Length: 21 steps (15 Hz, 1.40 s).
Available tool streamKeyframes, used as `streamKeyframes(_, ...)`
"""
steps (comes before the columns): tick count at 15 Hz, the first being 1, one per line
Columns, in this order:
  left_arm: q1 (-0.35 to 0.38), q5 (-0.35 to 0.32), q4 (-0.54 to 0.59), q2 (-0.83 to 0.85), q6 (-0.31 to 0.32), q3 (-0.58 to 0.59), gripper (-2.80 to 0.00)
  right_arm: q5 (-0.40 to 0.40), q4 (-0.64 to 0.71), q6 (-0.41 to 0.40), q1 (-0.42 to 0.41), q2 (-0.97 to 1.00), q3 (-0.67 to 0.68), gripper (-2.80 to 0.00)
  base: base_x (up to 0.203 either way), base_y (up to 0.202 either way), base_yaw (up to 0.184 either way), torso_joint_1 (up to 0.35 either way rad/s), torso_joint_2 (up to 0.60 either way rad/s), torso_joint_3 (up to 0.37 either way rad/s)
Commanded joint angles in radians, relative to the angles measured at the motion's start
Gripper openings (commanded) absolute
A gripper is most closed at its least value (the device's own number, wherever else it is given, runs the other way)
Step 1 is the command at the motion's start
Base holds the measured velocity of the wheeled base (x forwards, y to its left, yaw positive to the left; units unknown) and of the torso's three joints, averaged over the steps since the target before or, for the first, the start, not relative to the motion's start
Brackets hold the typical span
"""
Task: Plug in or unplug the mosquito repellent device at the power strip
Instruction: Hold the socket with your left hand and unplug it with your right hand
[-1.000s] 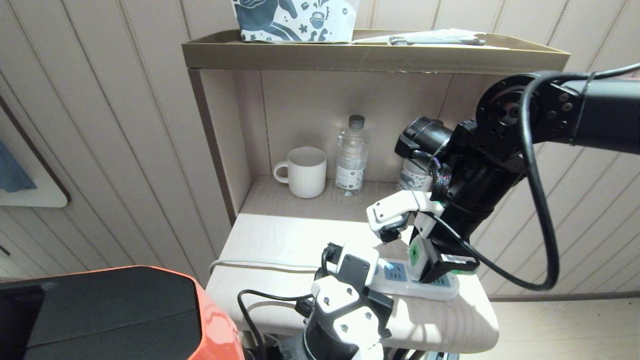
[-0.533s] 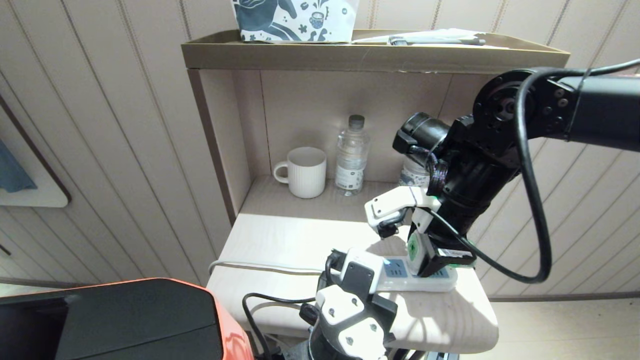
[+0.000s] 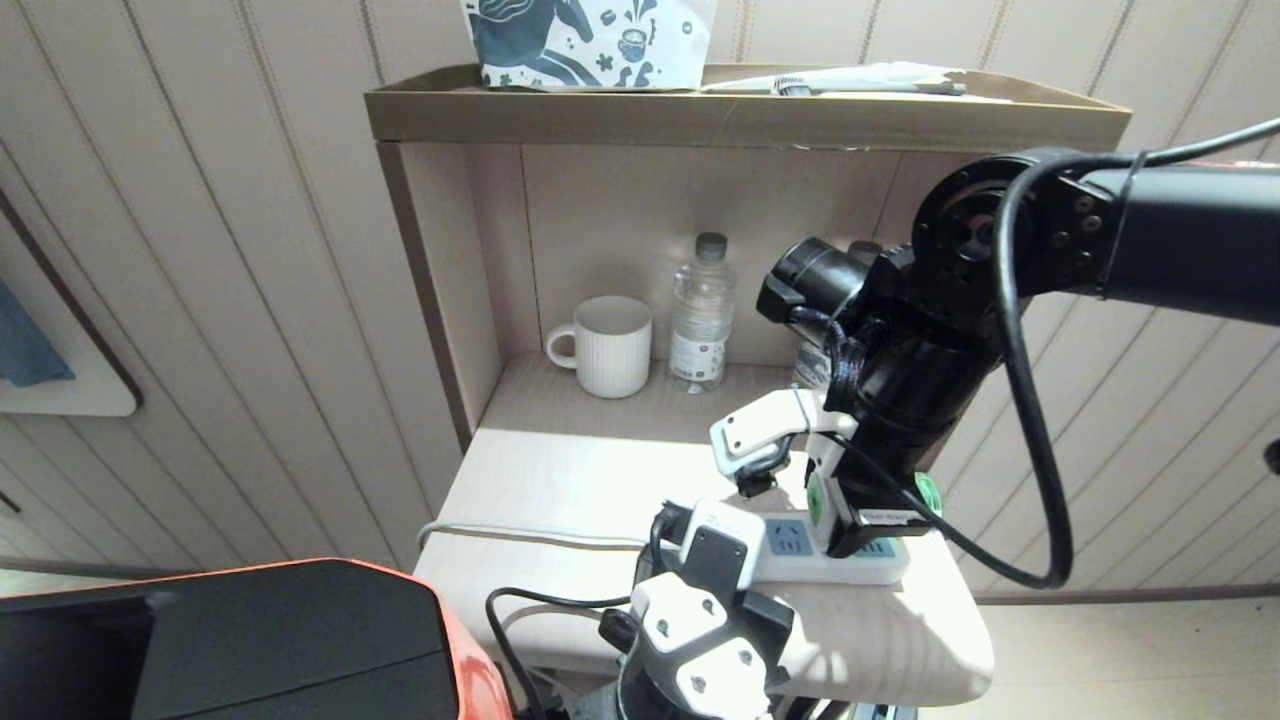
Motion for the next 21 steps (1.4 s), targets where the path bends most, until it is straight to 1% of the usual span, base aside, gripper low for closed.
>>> streamKeyframes(1,0.000,0.006,-0.014,0.010,-0.001,0.007,-2.80,0.002,-0.013,-0.006,-0.003,-0.006,-0.001,-2.80,0.000,0.000,0.000,0.000,0.00,0.000)
streamKeyframes(5,0.000,0.006,-0.022,0.013,-0.001,0.010,-2.80,0.001,-0.047,-0.007,-0.012,-0.073,-0.001,-2.80,0.000,0.000,0.000,0.000,0.00,0.000)
streamKeyframes(9,0.000,0.006,-0.023,0.016,-0.003,0.010,-2.80,0.002,-0.040,-0.006,-0.013,-0.091,0.005,-2.80,0.000,0.000,0.000,0.000,0.00,0.000)
streamKeyframes(14,0.000,0.007,-0.034,0.018,-0.006,0.010,-2.80,0.006,-0.040,-0.007,-0.005,-0.076,0.038,-2.80,0.000,0.000,0.000,0.000,0.00,0.000)
streamKeyframes(16,0.000,0.019,-0.034,0.011,-0.006,0.007,-2.80,0.006,-0.045,-0.005,0.001,-0.036,0.071,-2.80,0.000,0.000,0.000,0.000,0.00,0.000)
streamKeyframes(18,0.000,0.028,-0.034,0.011,-0.007,0.009,-2.80,0.007,-0.049,-0.004,0.002,-0.031,0.065,-2.80,0.000,0.000,0.000,0.000,0.00,0.000)
streamKeyframes(20,0.000,0.027,-0.035,0.015,-0.007,0.008,-2.80,0.006,-0.053,-0.004,0.003,-0.047,0.003,-2.80,0.000,0.000,0.000,0.000,0.00,0.000)
streamKeyframes(21,0.000,0.027,-0.035,0.013,-0.007,0.008,-2.80,0.004,-0.056,-0.005,0.005,-0.054,-0.004,-2.80,0.000,0.000,0.000,0.000,0.00,0.000)
